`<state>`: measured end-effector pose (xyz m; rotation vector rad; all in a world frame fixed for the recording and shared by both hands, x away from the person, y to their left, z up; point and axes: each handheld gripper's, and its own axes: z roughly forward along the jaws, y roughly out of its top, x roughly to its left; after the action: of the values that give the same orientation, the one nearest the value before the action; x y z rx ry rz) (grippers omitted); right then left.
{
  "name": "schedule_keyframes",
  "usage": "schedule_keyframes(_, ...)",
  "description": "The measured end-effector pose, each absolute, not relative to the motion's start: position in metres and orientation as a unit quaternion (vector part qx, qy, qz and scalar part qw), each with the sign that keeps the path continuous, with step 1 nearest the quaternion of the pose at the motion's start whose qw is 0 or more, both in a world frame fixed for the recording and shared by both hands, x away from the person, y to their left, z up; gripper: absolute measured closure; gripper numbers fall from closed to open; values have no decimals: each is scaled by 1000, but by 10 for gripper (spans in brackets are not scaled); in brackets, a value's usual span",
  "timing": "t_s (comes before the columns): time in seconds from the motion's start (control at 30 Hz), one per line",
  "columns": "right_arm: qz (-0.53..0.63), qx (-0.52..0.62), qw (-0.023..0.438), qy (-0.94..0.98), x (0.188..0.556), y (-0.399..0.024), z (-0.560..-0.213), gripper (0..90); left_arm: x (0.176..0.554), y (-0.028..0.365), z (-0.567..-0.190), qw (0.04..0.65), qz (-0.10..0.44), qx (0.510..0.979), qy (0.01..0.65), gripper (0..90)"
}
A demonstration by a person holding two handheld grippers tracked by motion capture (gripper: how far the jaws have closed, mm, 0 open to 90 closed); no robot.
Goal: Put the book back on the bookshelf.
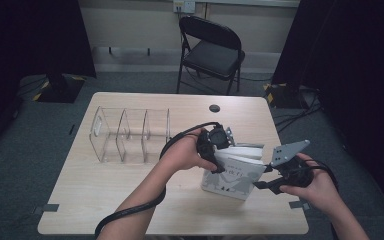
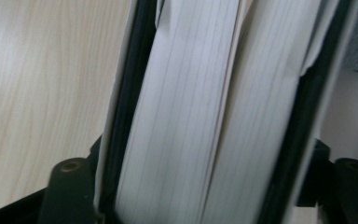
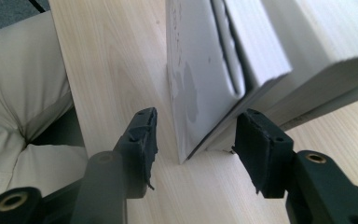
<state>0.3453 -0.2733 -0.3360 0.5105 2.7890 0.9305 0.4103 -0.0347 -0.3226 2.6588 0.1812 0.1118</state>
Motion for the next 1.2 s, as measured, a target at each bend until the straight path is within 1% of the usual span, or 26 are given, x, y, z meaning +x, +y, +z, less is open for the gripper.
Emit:
schedule_keyframes(0.1, 311, 179, 81, 930, 345, -278, -341, 436, 411, -34, -323, 238, 33, 969, 65, 309)
schedule_keyframes(0.17, 311, 186, 82, 928, 345, -281, -344, 416, 411, -34, -323, 236, 28, 969, 65, 335)
schedule_keyframes(0.23, 316, 190, 87, 926, 344, -285, -348, 389, 410, -34, -321, 232, 21, 970, 67, 385)
schedule_keyframes(0.37, 331, 193, 95, 919, 342, -289, -355, 368, 405, -34, -321, 233, 18, 970, 61, 418)
schedule_keyframes(0.43, 335, 203, 91, 916, 342, -293, -363, 360, 403, -34, -320, 230, 19, 972, 49, 439)
schedule_keyframes(0.67, 327, 223, 82, 915, 341, -301, -391, 346, 401, -31, -319, 225, 10, 972, 71, 501)
schedule_keyframes(0.9, 328, 241, 79, 910, 339, -308, -414, 315, 395, -34, -317, 211, 16, 974, 77, 516)
schedule_keyframes(0.97, 326, 250, 85, 908, 339, -309, -421, 288, 394, -35, -316, 205, 18, 975, 82, 517)
schedule_keyframes(1.13, 329, 255, 85, 905, 339, -309, -439, 255, 392, -33, -315, 198, 16, 975, 96, 520)
schedule_keyframes(1.2, 327, 256, 84, 906, 339, -308, -445, 227, 392, -31, -315, 196, 17, 976, 98, 522)
